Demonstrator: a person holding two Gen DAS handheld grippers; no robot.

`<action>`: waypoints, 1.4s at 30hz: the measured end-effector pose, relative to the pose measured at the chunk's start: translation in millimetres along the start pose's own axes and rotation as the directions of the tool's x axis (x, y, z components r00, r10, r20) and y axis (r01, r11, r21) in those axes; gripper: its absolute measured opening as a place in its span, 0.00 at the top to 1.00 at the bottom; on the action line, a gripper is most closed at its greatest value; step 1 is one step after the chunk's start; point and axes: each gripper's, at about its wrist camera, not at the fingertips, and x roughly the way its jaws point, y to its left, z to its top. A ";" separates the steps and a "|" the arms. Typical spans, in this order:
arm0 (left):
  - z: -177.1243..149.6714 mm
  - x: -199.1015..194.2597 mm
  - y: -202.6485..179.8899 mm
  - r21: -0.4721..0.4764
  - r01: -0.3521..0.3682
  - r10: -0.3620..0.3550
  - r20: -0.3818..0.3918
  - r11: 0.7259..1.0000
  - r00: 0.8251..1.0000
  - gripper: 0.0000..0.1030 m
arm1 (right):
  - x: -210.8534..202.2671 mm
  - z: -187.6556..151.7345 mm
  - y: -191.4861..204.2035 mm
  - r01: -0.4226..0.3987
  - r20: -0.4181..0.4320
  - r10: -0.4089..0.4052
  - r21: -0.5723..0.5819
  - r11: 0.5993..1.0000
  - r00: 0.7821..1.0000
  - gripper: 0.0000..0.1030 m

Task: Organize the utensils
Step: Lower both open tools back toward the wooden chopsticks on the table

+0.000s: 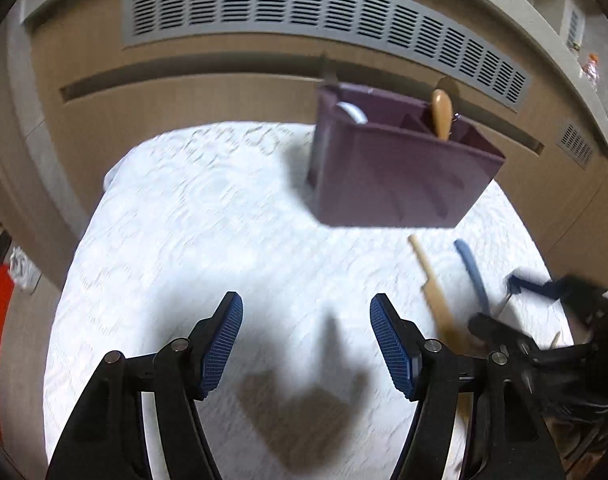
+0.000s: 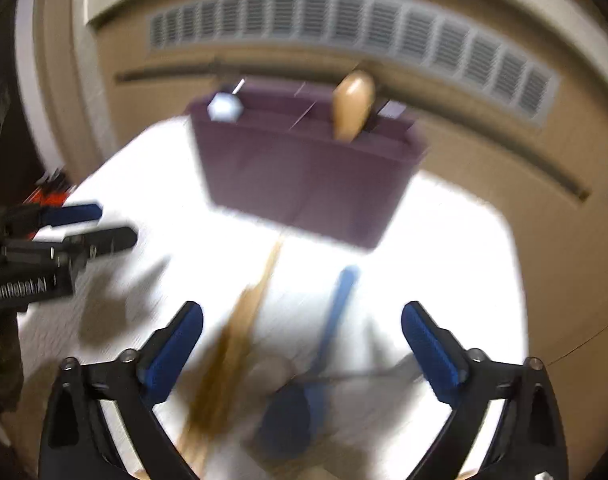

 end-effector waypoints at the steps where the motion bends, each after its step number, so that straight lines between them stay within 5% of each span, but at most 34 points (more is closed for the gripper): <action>1: -2.9 -1.7 1.4 -0.003 0.001 -0.001 -0.002 1.000 1.000 0.33 | 8.1 -2.5 1.8 -0.033 -0.051 0.033 0.018 0.999 0.998 0.61; 2: -7.1 -3.6 3.2 -0.007 0.004 -0.004 -0.004 1.000 1.000 0.33 | 16.2 -4.6 1.6 -0.056 -0.095 0.060 0.045 0.997 0.994 0.76; 10: -15.9 -4.6 6.9 -0.025 0.034 -0.034 -0.029 0.999 0.999 0.32 | 23.8 -4.1 19.7 -0.040 -0.121 0.042 0.017 0.999 0.992 0.77; 17: -19.9 -12.7 -3.4 0.010 0.040 -0.039 -0.035 0.999 0.999 0.32 | 40.8 9.4 22.8 -0.003 -0.171 -0.002 -0.027 1.000 0.985 0.88; 25: -22.3 -11.6 -12.1 0.012 0.065 -0.064 -0.062 0.998 0.996 0.31 | 35.8 2.1 19.1 -0.038 -0.156 0.030 -0.054 0.998 0.987 0.90; 31: -27.6 -14.2 -35.3 0.075 0.097 -0.089 -0.108 0.992 0.990 0.31 | 0.4 1.0 -10.2 -0.132 -0.073 0.137 0.063 0.989 0.988 0.92; 34: -27.7 -10.7 -48.9 0.076 0.185 -0.172 -0.149 0.980 0.974 0.45 | -21.7 -4.5 -29.4 -0.149 -0.023 0.152 0.102 0.984 0.988 0.92; 37: -22.1 7.7 -65.3 0.033 0.275 -0.260 -0.232 0.961 0.937 0.61 | -32.8 -10.0 -46.1 -0.161 0.008 0.161 0.132 0.978 0.987 0.92; 42: -6.2 40.1 -93.1 0.082 0.229 -0.196 -0.293 0.970 0.936 0.69 | -38.5 -16.6 -64.3 -0.160 0.040 0.155 0.168 0.973 0.987 0.91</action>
